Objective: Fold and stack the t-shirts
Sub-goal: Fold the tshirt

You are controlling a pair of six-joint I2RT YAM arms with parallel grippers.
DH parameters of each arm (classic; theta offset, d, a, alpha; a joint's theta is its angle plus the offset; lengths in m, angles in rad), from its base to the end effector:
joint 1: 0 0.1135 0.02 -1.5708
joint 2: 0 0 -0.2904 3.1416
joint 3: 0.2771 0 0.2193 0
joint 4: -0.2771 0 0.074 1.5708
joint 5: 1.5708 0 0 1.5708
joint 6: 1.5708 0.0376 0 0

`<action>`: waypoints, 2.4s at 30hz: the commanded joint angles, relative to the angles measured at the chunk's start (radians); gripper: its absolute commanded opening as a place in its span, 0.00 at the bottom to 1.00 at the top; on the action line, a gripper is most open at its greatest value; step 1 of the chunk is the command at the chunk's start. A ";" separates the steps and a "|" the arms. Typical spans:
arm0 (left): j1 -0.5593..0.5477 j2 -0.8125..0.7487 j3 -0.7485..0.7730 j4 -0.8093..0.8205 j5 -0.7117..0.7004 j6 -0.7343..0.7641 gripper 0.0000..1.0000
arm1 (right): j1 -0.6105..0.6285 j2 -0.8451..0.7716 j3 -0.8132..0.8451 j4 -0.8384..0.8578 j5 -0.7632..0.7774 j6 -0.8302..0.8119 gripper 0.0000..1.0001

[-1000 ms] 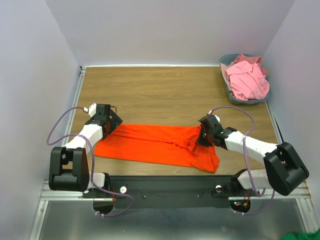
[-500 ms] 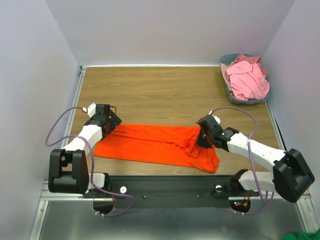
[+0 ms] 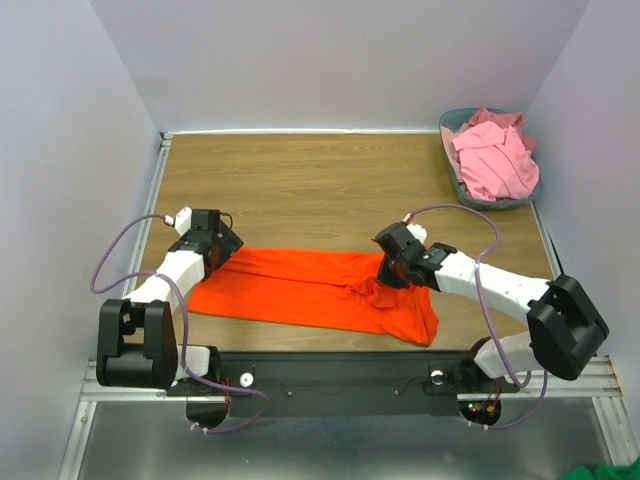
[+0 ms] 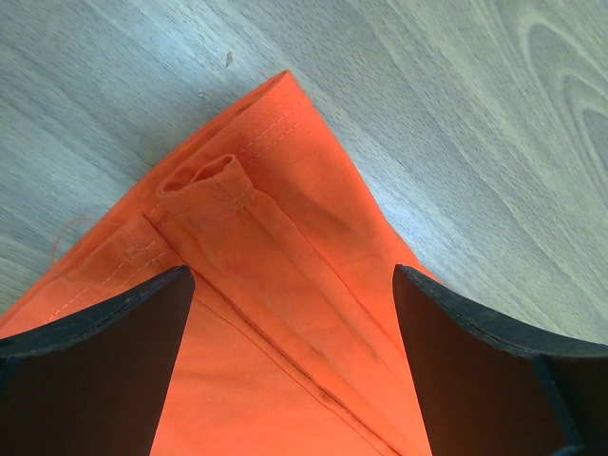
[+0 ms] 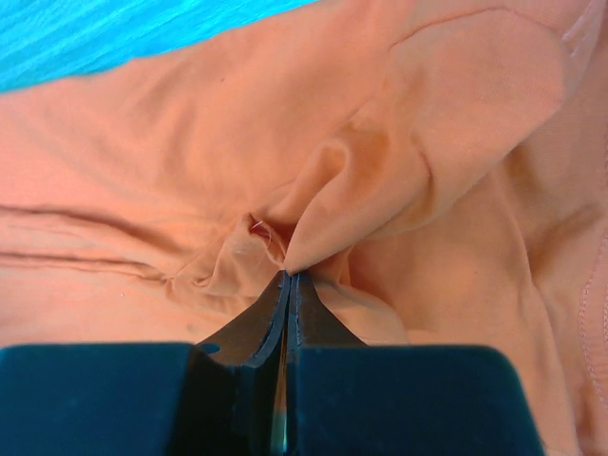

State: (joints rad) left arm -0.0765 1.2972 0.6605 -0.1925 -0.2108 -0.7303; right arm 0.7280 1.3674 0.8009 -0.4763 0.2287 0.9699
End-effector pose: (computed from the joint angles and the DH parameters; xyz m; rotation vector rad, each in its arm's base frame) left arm 0.2216 -0.0091 0.2342 -0.8562 2.2208 -0.1316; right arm 0.1753 0.1448 0.2398 0.3947 2.5770 0.3309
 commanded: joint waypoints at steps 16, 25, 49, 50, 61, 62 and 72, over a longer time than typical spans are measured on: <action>0.006 -0.024 -0.007 -0.013 -0.027 0.003 0.98 | 0.007 -0.373 -0.128 -0.068 0.164 0.093 0.70; 0.006 -0.036 -0.005 -0.016 -0.029 0.008 0.98 | -0.064 -0.098 0.069 -0.084 0.308 -0.029 0.75; 0.015 -0.032 -0.009 -0.027 -0.055 0.008 0.98 | -0.182 -0.159 -0.086 -0.170 0.302 -0.017 0.00; 0.015 -0.032 -0.007 -0.028 -0.056 0.006 0.98 | -0.180 -0.168 -0.095 -0.173 0.296 -0.010 0.00; 0.020 -0.041 0.001 -0.053 -0.062 -0.004 0.98 | -0.180 -0.125 -0.172 -0.179 0.287 0.060 0.61; 0.020 -0.053 0.010 -0.056 -0.056 -0.006 0.99 | -0.180 -0.126 -0.154 -0.186 0.278 0.034 0.66; 0.014 -0.187 0.120 -0.091 0.043 -0.014 0.99 | -0.182 -0.320 0.073 -0.251 0.264 -0.054 1.00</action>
State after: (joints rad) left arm -0.0631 1.1694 0.7074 -0.2810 -0.2016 -0.7376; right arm 0.5552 1.1110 0.8082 -0.7212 0.4885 0.9443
